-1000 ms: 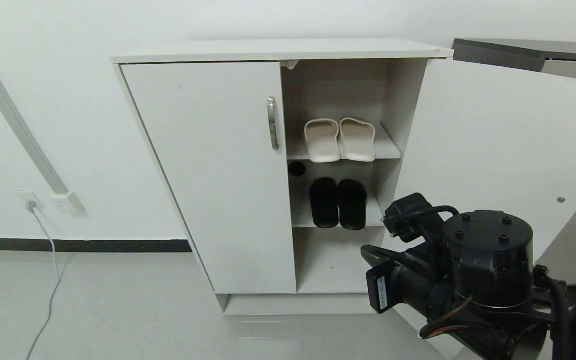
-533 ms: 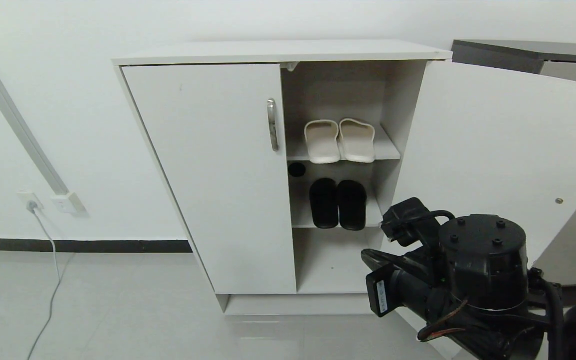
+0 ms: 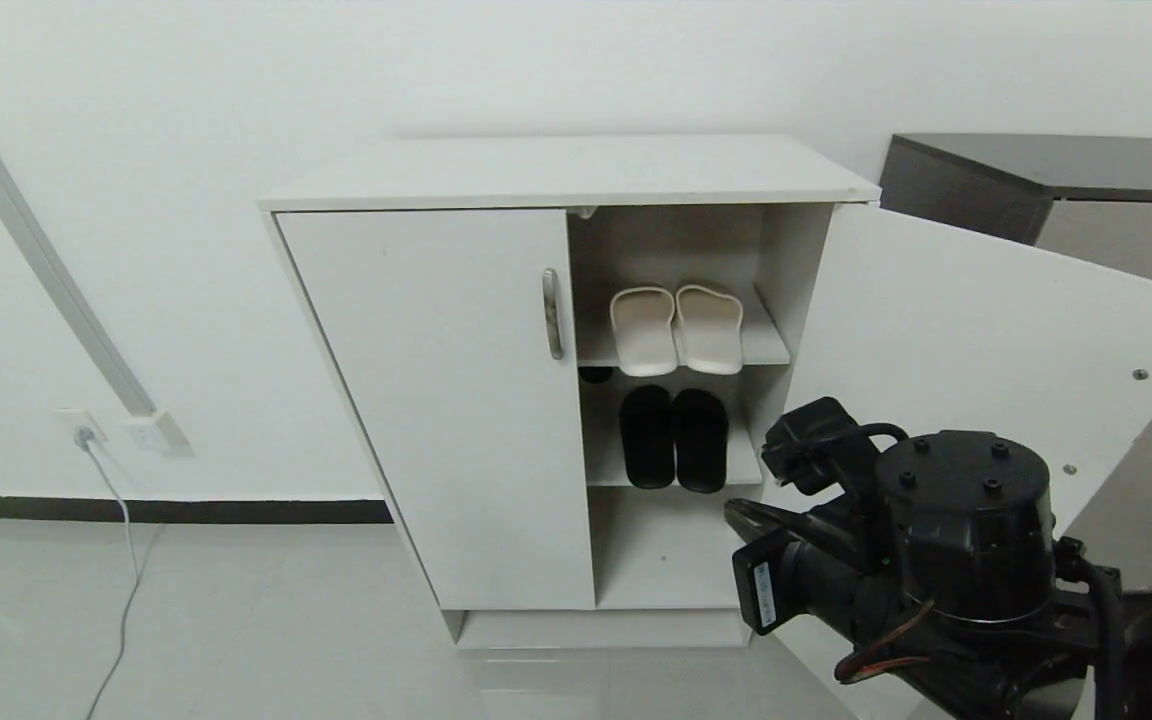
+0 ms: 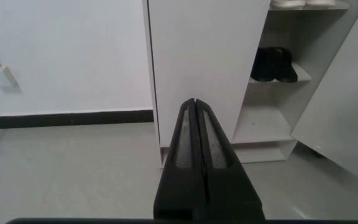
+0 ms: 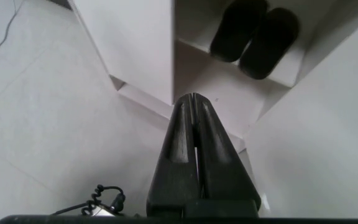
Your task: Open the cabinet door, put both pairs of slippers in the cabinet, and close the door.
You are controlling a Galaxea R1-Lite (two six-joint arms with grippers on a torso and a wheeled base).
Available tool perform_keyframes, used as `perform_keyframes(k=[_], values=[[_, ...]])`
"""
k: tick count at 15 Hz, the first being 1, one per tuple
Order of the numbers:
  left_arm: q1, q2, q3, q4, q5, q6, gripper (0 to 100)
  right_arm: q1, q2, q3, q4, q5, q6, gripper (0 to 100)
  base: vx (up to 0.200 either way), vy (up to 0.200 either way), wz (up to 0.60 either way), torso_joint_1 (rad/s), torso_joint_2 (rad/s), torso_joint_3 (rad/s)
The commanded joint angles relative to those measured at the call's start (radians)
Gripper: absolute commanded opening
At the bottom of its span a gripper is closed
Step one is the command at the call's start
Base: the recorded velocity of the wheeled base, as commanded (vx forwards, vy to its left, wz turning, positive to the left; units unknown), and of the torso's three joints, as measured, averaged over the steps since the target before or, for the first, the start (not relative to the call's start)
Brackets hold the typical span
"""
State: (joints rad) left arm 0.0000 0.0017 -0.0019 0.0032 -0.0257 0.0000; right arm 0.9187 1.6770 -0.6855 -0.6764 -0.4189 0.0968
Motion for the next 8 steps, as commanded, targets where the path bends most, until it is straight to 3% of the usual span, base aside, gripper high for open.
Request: perform_keyframes(k=[1, 8], values=[[0.000, 0.000, 0.000, 0.000, 0.000, 0.000, 0, 0.002, 0.003, 0.000, 0.000, 0.000, 0.000, 0, 0.000, 0.000, 0.00, 0.100, -0.47, -0.359], [0.000, 0.000, 0.000, 0.000, 0.001, -0.002, 0, 0.003, 0.001, 0.004, 0.000, 0.000, 0.000, 0, 0.000, 0.000, 0.00, 0.136, -0.47, -0.336]])
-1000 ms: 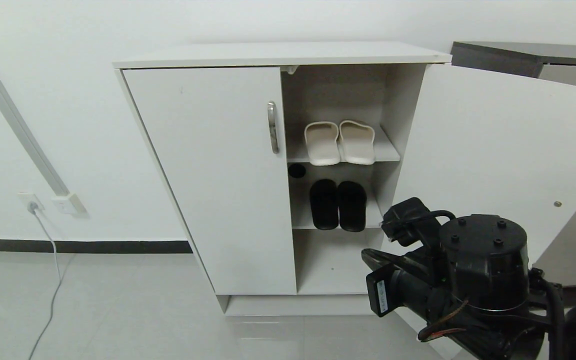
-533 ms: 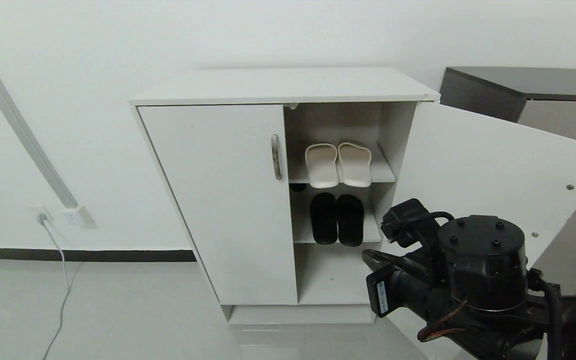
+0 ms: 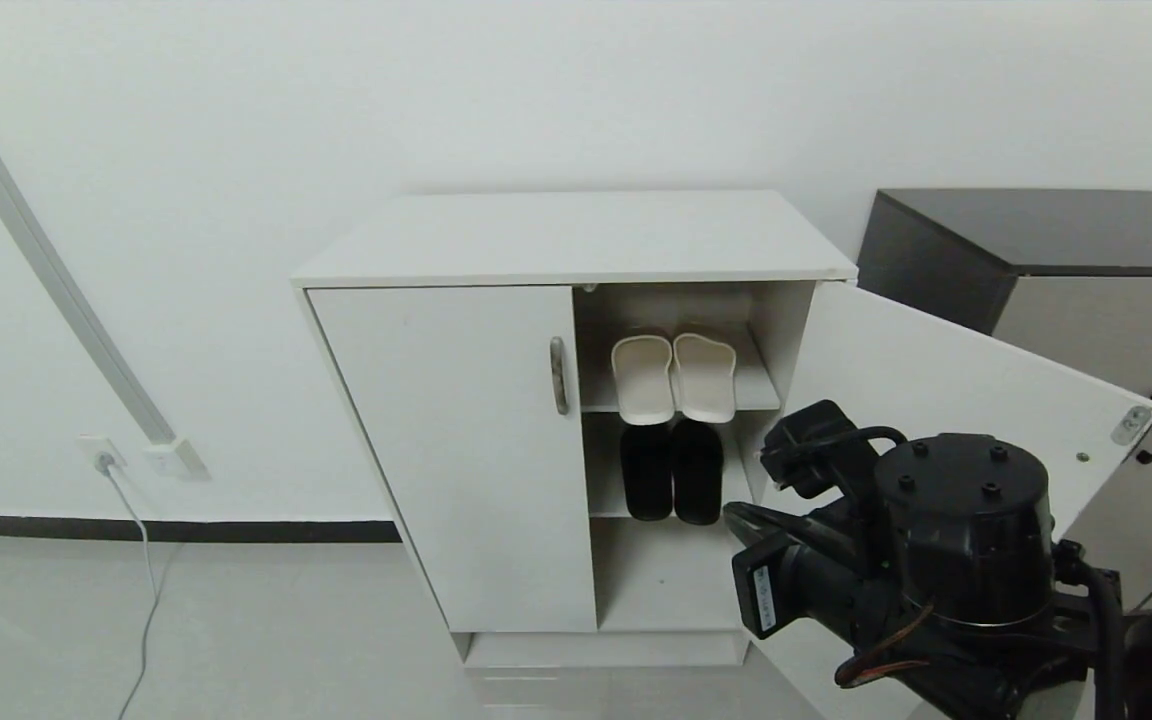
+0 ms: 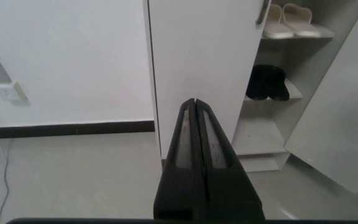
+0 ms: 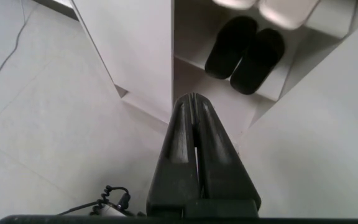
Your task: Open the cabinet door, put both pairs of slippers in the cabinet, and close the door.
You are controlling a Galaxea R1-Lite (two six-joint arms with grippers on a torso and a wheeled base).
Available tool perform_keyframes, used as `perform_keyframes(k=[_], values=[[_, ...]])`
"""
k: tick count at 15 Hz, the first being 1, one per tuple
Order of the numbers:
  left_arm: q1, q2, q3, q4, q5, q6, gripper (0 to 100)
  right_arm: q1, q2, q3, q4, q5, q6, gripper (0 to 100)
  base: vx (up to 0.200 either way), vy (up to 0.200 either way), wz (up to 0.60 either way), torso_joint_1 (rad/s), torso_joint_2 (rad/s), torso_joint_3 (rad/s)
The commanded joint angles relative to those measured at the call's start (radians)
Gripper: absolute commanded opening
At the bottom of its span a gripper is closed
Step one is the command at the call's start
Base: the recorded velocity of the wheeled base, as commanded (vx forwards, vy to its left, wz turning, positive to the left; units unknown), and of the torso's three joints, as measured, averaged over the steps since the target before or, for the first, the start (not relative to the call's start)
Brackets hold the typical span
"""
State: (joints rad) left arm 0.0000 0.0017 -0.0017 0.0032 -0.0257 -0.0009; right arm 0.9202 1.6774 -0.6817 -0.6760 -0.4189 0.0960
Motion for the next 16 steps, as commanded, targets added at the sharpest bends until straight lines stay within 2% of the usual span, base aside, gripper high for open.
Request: perform_keyframes(k=[1, 16], values=[[0.000, 0.000, 0.000, 0.000, 0.000, -0.001, 0, 0.000, 0.001, 0.001, -0.001, 0.000, -0.005, 0, 0.000, 0.000, 0.00, 0.163, -0.49, -0.325], [0.000, 0.000, 0.000, 0.000, 0.000, -0.001, 0, 0.000, 0.001, 0.002, -0.001, 0.002, -0.019, 0, 0.000, 0.000, 0.00, 0.217, -0.54, -0.322]])
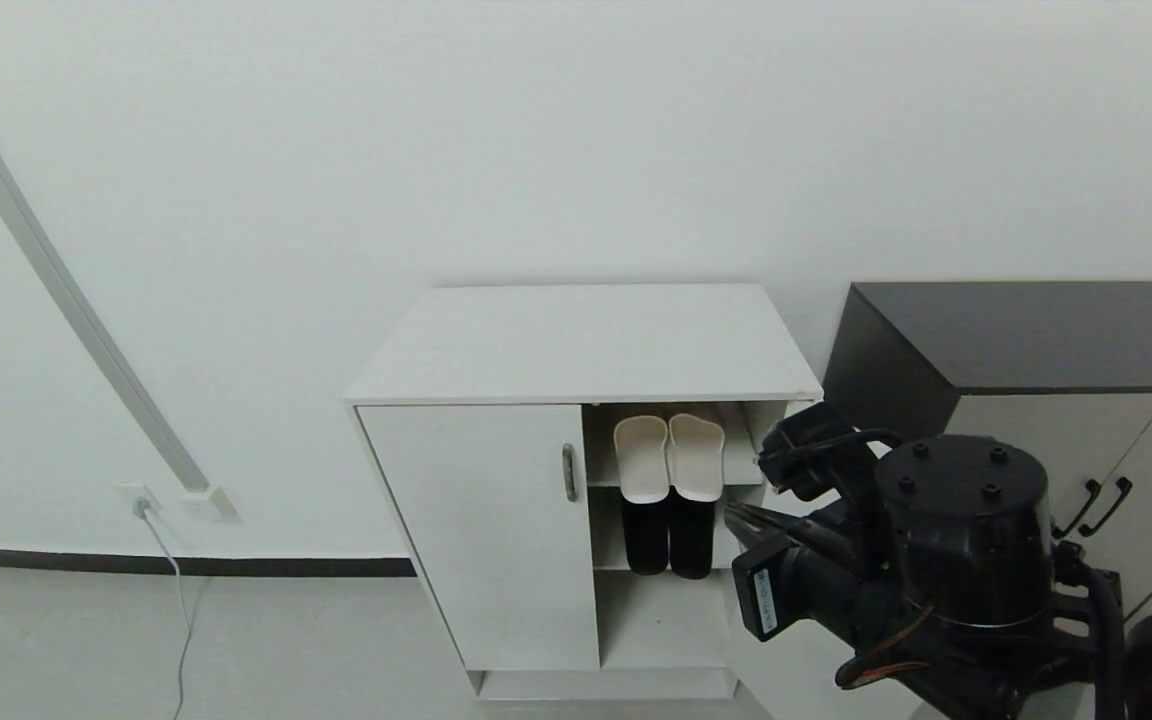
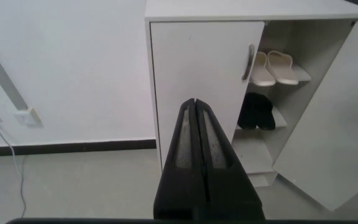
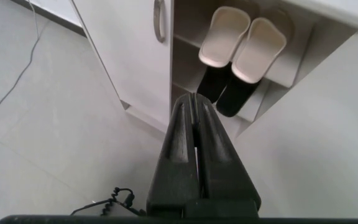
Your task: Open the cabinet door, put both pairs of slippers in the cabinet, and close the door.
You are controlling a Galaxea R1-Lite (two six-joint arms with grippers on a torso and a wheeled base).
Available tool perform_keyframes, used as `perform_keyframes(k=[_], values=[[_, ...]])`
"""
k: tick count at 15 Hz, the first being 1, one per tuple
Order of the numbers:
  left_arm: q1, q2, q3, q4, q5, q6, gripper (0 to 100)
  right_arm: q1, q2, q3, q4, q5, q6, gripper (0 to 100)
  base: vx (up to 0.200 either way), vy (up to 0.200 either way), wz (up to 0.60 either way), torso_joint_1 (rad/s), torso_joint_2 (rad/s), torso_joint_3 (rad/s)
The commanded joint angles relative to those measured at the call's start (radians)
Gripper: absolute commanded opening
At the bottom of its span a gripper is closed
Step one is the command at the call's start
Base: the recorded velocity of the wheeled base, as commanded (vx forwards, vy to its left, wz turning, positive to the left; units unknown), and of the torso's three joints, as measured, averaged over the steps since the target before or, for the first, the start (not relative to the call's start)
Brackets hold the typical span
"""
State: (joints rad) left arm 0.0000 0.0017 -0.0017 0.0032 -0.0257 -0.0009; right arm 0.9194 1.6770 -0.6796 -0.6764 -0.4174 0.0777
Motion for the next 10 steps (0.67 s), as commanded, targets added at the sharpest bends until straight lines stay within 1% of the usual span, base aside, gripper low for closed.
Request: perform_keyframes(k=[1, 6, 10], values=[[0.000, 0.000, 0.000, 0.000, 0.000, -0.001, 0, 0.001, 0.001, 0.000, 0.000, 0.000, 0.001, 0, 0.000, 0.000, 0.00, 0.276, -0.62, -0.349], [0.000, 0.000, 0.000, 0.000, 0.000, -0.001, 0, 0.001, 0.001, 0.011, -0.002, 0.000, -0.010, 0, 0.000, 0.000, 0.00, 0.193, -0.43, -0.238], [0.000, 0.000, 0.000, 0.000, 0.000, 0.001, 0, -0.001, 0.001, 0.029, -0.051, 0.008, -0.019, 0, 0.000, 0.000, 0.00, 0.171, -0.37, -0.195]])
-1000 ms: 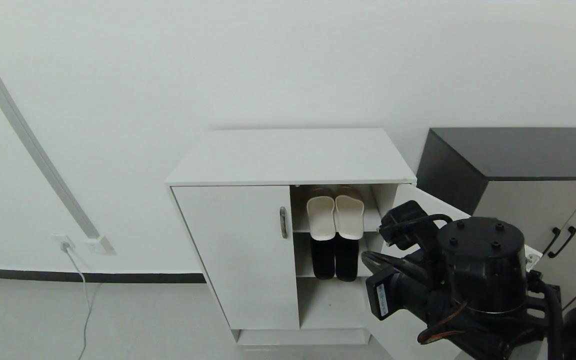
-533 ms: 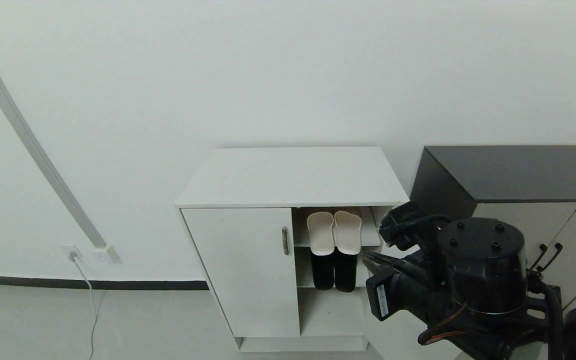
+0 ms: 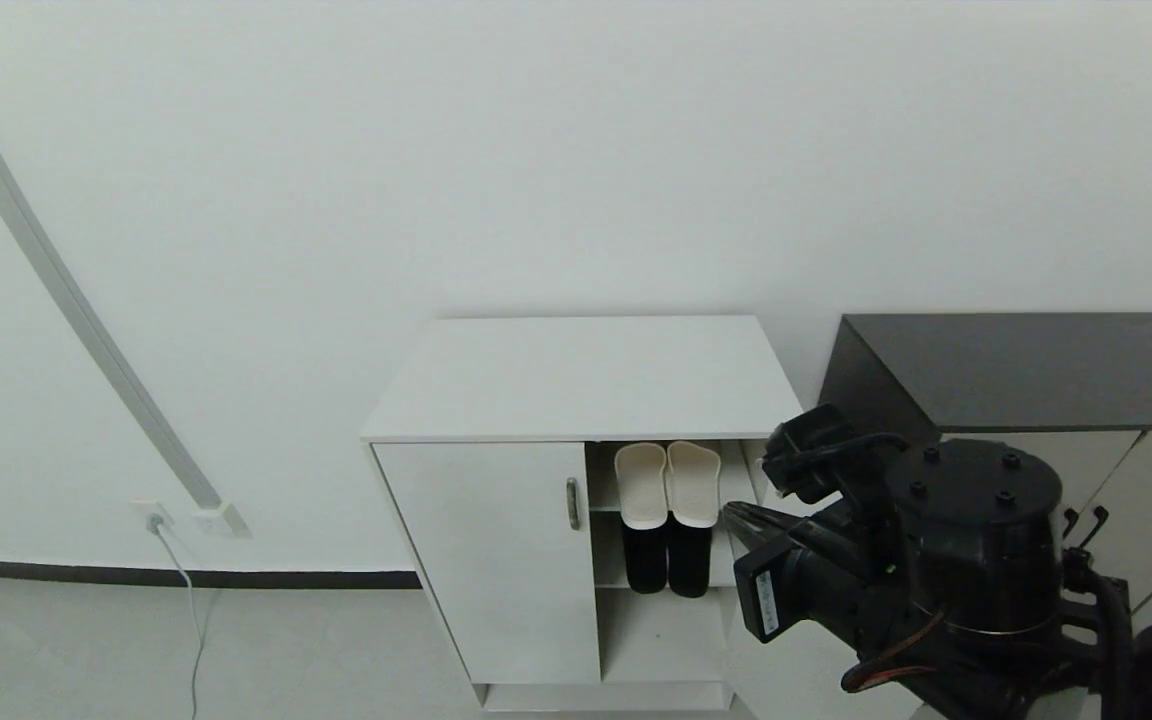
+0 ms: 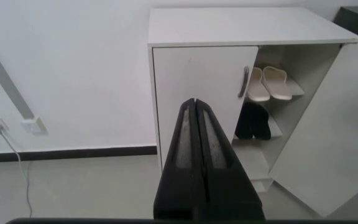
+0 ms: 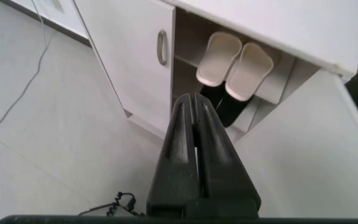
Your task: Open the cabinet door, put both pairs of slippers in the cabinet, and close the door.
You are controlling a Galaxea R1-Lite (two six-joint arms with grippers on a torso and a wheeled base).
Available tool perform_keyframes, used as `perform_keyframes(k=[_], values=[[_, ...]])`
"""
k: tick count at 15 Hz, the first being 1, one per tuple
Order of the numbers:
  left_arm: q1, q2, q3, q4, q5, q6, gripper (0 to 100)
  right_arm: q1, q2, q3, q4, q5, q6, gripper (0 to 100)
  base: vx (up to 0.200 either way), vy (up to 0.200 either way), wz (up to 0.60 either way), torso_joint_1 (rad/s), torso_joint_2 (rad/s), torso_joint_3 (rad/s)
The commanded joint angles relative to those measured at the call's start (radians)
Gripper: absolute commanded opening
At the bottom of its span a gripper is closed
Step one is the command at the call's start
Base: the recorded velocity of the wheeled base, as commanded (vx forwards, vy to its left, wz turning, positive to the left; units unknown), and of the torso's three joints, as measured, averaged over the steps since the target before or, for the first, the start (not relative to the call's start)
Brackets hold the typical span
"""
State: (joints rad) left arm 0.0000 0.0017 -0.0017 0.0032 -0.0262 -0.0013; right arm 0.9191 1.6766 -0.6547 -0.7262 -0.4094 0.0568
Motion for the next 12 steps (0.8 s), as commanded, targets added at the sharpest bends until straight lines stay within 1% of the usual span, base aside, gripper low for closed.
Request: perform_keyframes(k=[1, 5, 9, 12], values=[[0.000, 0.000, 0.000, 0.000, 0.000, 0.000, 0, 0.000, 0.002, 0.006, -0.001, 0.001, -0.003, 0, 0.000, 0.000, 0.00, 0.168, -0.35, -0.193], [0.000, 0.000, 0.000, 0.000, 0.000, 0.000, 0, 0.000, 0.008, 0.020, -0.001, 0.003, -0.008, 0, 0.000, 0.000, 0.00, 0.166, -0.35, -0.185], [0.000, 0.000, 0.000, 0.000, 0.000, 0.001, 0, 0.000, 0.011, 0.023, -0.001, 0.003, -0.020, 0, 0.000, 0.000, 0.00, 0.022, -0.05, -0.026], [0.000, 0.000, 0.000, 0.000, 0.000, 0.001, 0, -0.002, 0.011, 0.029, -0.001, 0.003, -0.029, 0, 0.000, 0.000, -0.60, 0.007, 0.00, -0.001]])
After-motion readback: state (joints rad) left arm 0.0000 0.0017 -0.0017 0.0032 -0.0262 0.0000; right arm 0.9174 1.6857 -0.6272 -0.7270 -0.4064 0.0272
